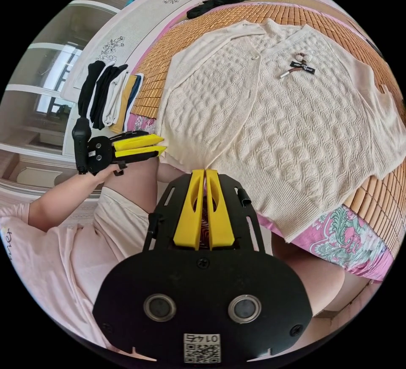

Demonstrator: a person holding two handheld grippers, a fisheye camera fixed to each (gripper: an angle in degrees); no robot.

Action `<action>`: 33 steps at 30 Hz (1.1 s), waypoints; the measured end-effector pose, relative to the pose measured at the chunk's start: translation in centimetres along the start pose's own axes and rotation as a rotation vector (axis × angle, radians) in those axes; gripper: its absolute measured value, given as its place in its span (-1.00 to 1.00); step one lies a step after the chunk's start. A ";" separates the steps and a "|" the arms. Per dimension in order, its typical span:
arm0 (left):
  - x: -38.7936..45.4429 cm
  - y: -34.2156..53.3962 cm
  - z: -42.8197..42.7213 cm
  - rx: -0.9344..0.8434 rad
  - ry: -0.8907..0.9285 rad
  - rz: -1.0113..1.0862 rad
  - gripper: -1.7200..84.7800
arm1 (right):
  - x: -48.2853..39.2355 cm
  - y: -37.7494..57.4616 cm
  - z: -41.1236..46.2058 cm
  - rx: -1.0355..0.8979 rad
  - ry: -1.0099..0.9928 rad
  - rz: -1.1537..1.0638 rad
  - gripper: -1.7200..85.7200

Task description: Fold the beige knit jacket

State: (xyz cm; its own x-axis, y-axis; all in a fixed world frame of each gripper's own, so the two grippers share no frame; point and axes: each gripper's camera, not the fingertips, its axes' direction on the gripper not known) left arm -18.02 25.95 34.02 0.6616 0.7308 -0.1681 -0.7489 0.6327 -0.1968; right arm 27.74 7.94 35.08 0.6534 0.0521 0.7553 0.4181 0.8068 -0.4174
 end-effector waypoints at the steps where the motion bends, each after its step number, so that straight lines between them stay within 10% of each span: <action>1: -0.1 -0.1 0.1 -0.005 -0.008 0.015 -0.84 | 0.3 0.1 -0.7 0.009 -0.014 -0.002 -0.95; 15: -3.7 1.9 -0.5 -0.046 0.001 -0.001 -0.97 | 3.3 1.0 -0.7 -0.074 -0.062 0.066 -0.96; 33: -1.5 -12.3 -3.4 0.246 0.191 0.112 -0.83 | 24.8 12.8 -22.4 0.747 0.194 0.549 -0.80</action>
State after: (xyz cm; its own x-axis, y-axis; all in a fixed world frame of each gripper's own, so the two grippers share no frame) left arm -9.69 16.17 33.44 0.5522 0.7528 -0.3583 -0.7885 0.6112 0.0688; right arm 63.46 6.40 37.14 0.7607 0.4916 0.4239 -0.4469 0.8702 -0.2073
